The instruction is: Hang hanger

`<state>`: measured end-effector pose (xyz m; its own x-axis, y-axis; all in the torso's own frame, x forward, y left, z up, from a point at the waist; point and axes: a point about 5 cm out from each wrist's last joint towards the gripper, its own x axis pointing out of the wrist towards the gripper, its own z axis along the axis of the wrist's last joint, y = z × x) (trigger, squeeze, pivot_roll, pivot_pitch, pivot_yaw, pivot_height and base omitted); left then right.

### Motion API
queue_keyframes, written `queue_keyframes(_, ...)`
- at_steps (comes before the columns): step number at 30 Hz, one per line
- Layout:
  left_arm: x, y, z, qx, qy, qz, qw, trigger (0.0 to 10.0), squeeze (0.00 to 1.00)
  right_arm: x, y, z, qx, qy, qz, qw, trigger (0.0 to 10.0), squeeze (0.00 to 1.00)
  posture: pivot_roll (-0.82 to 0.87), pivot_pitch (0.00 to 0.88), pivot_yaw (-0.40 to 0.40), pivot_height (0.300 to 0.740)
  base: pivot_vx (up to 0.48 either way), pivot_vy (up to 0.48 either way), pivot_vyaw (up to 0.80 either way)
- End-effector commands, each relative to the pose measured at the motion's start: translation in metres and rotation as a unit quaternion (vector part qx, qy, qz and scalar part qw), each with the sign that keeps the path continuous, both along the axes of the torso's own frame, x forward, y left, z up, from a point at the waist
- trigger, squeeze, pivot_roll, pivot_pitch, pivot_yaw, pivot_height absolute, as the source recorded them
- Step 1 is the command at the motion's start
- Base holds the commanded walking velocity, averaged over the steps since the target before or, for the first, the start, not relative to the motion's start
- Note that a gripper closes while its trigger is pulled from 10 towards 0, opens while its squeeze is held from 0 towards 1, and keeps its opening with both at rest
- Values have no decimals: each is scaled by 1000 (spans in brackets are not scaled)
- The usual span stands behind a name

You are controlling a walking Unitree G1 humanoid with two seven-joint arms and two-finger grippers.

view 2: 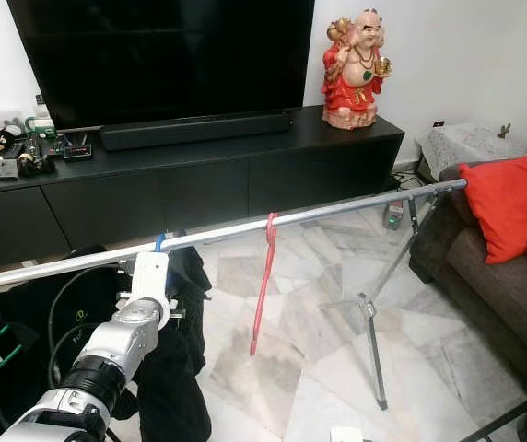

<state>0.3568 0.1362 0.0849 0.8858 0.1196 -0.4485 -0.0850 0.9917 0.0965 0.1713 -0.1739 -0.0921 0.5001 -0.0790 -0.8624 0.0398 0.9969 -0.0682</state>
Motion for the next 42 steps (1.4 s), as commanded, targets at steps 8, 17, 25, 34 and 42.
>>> queue_keyframes(8, -1, 2, -2, 21, 2, -16, 1000, 0, 0, 1, -1, 0, 1, 0, -6, 1000, 10000, 0, 143, 0, -16, 740, 0, 0, 0)
queue_keyframes(17, -2, 4, -2, 19, -13, -17, 1000, 0, 0, 2, -1, 1, 0, -1, -5, 1000, 10000, 0, 143, 0, -20, 740, 0, 0, 0)
queue_keyframes(25, -4, 10, 7, 24, -60, -12, 998, 0, 0, 2, -2, 1, 0, -2, -8, 1000, 10000, 0, 133, 0, -15, 740, 0, 0, 0)
queue_keyframes(34, -10, 15, 14, 23, -108, -15, 994, 0, 0, 1, -4, 1, -4, 0, -2, 1000, 10000, 0, 142, 0, -30, 740, 0, 0, 0)
queue_keyframes(42, -18, 20, 15, 61, -134, -36, 988, 0, 0, 0, -6, 1, -7, 1, 1, 1000, 10000, 0, 139, 0, -29, 740, 0, 0, 0)
